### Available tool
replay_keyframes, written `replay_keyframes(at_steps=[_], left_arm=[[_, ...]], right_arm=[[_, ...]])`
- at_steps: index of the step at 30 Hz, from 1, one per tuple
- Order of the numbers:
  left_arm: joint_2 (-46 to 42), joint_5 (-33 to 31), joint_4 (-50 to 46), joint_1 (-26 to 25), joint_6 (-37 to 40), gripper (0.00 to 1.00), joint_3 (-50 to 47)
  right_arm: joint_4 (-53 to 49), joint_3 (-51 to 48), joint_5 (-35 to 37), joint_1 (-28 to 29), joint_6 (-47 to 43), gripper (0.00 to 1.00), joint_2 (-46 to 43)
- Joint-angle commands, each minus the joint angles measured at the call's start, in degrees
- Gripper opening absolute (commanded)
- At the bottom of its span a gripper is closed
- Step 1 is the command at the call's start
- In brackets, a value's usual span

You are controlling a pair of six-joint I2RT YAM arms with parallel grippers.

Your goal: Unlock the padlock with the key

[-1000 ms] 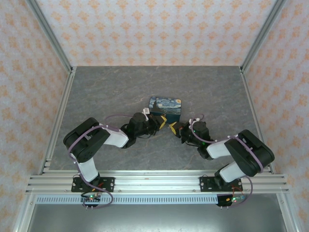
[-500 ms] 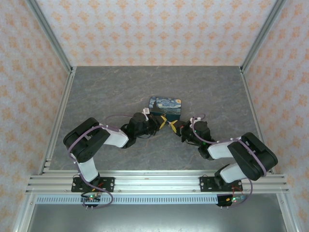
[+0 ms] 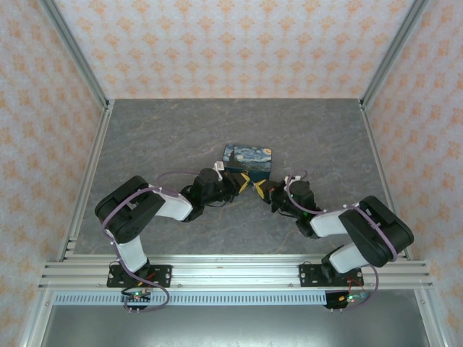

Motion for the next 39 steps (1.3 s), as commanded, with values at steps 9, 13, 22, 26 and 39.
replay_keyframes(at_steps=[9,13,22,26,39], left_arm=[[-1.21,1.14,2.03,-0.23,1.49,0.0,1.14],[-0.6,1.1,2.49,-0.38,1.3,0.0,1.23],[0.1,0.92,1.68,-0.57,1.96,0.0,1.45],[0.44,0.83,1.69,-0.6,1.99,0.0,1.49],[0.28,0.66,0.81,-0.63,2.61,0.0,1.65]], right_arm=[[4.0,1.96,0.98,-0.22,1.04,0.0,1.96],[3.92,1.78,1.11,-0.22,1.16,0.0,1.84],[2.57,1.87,1.0,-0.22,0.95,0.0,0.24],[1.48,1.62,1.14,-0.14,0.64,0.0,-0.73],[0.85,1.0,1.06,-0.22,0.29,0.0,-1.15]])
